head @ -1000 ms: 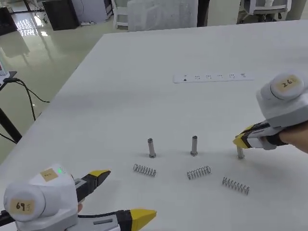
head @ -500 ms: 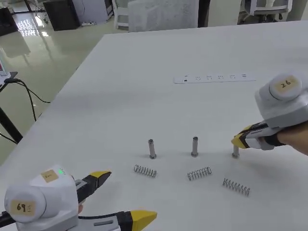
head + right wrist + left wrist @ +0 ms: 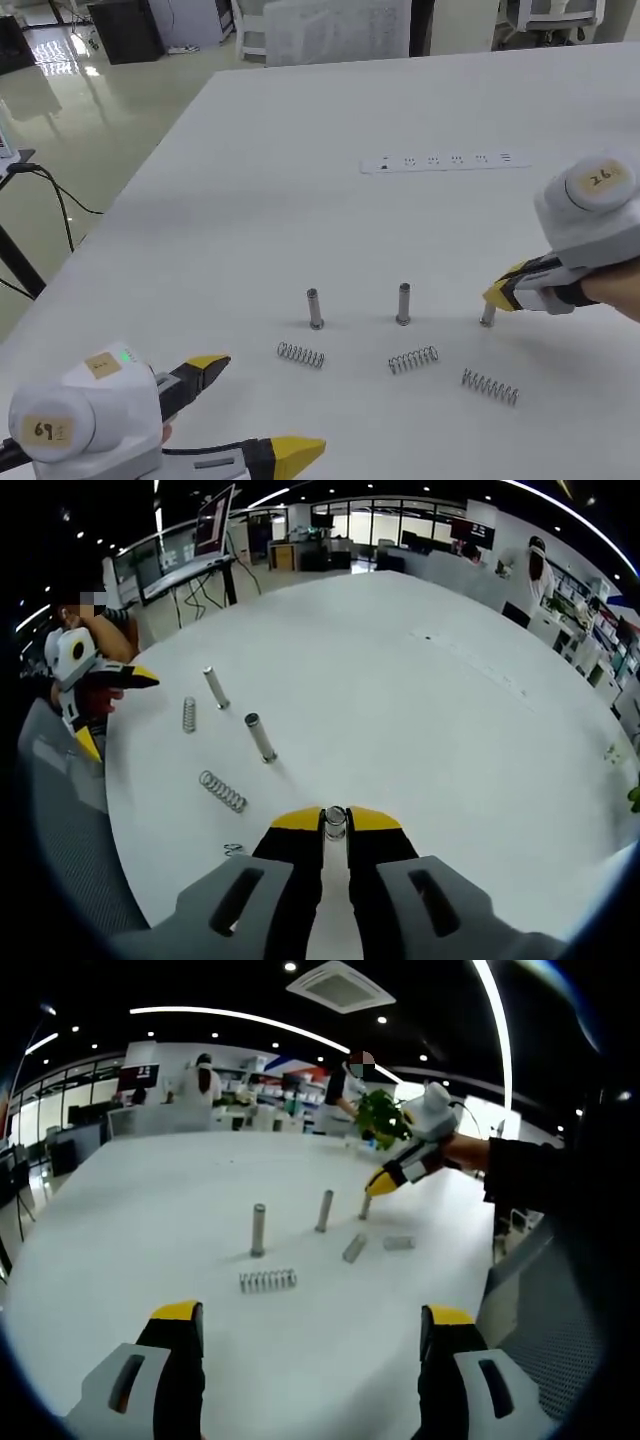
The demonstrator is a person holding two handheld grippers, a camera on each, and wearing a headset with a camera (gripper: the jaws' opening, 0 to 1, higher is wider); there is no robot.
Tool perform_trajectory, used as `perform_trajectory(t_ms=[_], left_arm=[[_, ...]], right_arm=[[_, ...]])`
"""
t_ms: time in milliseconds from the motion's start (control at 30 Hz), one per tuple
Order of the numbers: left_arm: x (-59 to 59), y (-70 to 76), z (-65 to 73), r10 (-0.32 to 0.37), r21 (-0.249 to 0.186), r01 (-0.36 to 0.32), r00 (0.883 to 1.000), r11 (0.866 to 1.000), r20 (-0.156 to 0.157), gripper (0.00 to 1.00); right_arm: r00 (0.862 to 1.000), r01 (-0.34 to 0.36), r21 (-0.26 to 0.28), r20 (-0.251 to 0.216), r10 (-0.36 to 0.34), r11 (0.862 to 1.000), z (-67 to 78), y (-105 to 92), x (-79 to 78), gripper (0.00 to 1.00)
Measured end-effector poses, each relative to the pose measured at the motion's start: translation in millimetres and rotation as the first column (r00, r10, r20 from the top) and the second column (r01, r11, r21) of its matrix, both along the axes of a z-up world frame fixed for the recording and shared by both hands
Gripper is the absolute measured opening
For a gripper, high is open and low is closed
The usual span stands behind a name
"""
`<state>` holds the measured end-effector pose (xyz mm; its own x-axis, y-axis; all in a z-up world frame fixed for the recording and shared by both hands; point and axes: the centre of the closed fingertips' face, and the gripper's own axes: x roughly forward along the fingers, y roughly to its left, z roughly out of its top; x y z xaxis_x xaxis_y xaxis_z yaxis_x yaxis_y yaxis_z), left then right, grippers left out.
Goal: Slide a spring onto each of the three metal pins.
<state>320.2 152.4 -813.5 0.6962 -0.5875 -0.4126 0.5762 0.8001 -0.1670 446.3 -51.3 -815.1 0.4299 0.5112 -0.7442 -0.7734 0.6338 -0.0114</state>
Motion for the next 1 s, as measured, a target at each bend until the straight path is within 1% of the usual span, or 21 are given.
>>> perform_trajectory(t_ms=[300, 700, 833, 1000], left_arm=[[0.4, 0.6, 0.3, 0.003, -0.001, -0.003, 1.0, 1.0, 0.001, 0.86], [0.1, 0.8, -0.6, 0.002, 0.001, -0.002, 1.0, 1.0, 0.0, 0.86], [0.3, 1.2, -0.5, 0.003, 0.0, -0.003, 1.0, 1.0, 0.0, 0.87], [0.2, 0.9, -0.3, 0.002, 0.001, -0.002, 1.0, 1.0, 0.0, 0.87]], right_arm=[[1.0, -0.01, -0.004, 0.005, 0.01, 1.0, -0.7, 0.6, 0.7, 0.06], [1.0, -0.019, 0.001, 0.016, 0.019, 1.0, -1.2, 1.3, 0.5, 0.14], [1.0, -0.022, 0.006, 0.02, 0.022, 1.0, -1.1, 1.6, 0.2, 0.19], [0.999, -0.026, 0.006, 0.026, 0.026, 1.0, 0.7, 0.4, -0.3, 0.21]])
